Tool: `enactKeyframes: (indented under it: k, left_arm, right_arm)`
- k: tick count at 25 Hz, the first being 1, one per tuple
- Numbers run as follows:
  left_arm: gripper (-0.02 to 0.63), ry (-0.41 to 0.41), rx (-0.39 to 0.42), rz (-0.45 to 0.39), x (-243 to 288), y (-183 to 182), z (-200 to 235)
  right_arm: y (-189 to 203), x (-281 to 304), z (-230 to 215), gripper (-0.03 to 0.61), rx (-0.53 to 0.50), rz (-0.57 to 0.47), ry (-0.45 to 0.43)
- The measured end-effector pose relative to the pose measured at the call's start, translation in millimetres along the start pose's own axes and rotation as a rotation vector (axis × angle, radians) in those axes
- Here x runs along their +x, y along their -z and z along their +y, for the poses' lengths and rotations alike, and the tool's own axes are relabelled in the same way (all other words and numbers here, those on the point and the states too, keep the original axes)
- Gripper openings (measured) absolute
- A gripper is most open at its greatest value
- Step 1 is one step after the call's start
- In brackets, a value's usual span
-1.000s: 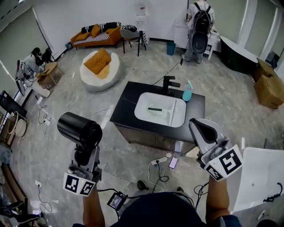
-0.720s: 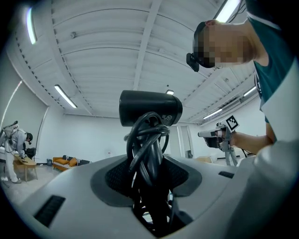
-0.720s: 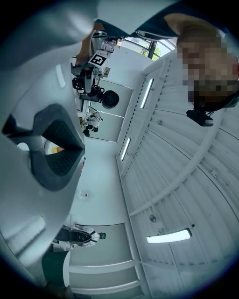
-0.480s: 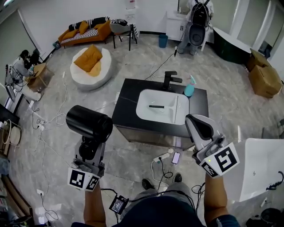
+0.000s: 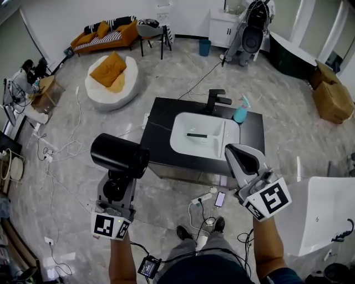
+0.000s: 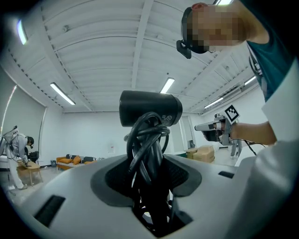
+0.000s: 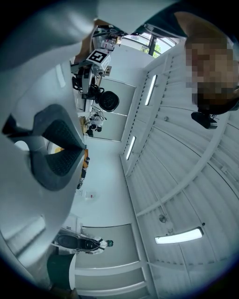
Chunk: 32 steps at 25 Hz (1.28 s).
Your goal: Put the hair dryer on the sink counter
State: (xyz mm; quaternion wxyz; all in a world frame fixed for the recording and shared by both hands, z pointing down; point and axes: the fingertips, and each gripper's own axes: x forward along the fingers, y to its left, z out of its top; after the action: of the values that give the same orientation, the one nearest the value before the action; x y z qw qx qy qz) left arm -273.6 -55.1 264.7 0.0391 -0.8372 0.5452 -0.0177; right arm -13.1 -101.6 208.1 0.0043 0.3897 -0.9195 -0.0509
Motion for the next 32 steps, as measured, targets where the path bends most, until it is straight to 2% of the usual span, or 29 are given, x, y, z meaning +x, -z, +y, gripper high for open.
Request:
enactKeyframes:
  k: [9,32]
  left_arm:
    - [0.183,-0.017,-0.011,0.052,33,45,7]
    - [0.183,0.009,-0.052,0.223,100,169,7]
  right_arm:
    - [43,20,-11,0.009,0.032,0.050,-0.016]
    - [138,43,-34,0.009,0.113,0.136,-0.014]
